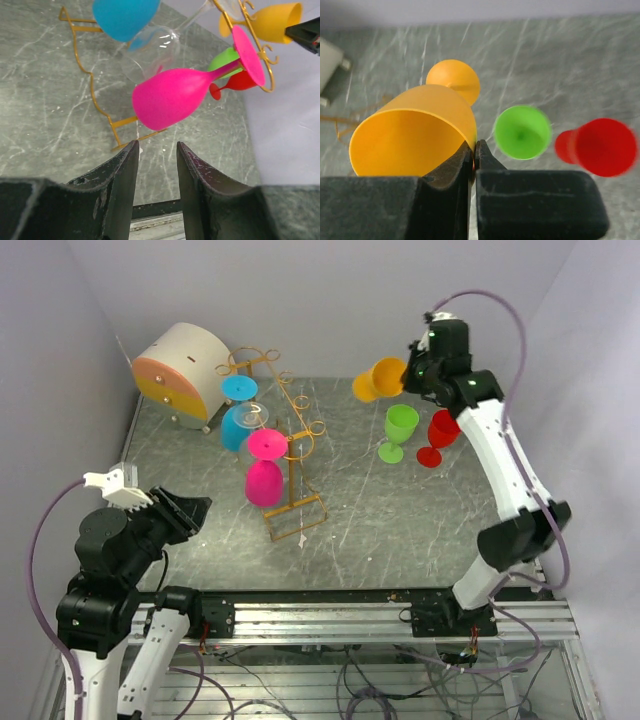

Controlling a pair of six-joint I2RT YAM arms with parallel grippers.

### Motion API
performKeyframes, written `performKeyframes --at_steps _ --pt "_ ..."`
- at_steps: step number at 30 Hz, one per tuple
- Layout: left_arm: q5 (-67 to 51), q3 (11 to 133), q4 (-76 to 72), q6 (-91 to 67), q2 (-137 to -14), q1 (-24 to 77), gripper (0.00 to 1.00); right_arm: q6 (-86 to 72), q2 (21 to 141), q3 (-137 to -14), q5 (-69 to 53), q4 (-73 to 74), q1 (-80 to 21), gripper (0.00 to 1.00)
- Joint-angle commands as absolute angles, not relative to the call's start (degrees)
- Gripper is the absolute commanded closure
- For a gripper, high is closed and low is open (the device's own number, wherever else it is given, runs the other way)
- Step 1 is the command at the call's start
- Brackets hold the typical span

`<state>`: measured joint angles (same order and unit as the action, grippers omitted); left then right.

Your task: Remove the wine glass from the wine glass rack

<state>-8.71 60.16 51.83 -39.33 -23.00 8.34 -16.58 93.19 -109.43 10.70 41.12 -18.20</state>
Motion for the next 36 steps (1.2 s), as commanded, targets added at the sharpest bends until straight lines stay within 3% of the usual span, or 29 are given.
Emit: performKeyframes --at_steps 1,18,36 --pt "-3.6 58.6 51.5 -36.1 -21.7 8.1 0.54 -17.6 99.5 -112.4 -6.0 46.7 -19.2 1.00" --pt "-1.6 51.7 51.2 -35.1 -20.1 8.1 0.54 -15.0 112.6 -115.8 5.5 55.0 -24.0 1.00" --pt "-1.6 51.4 51.7 -35.4 -20.6 8.1 0.55 -16.8 114.3 -111.9 13.6 52.9 -23.4 1.00"
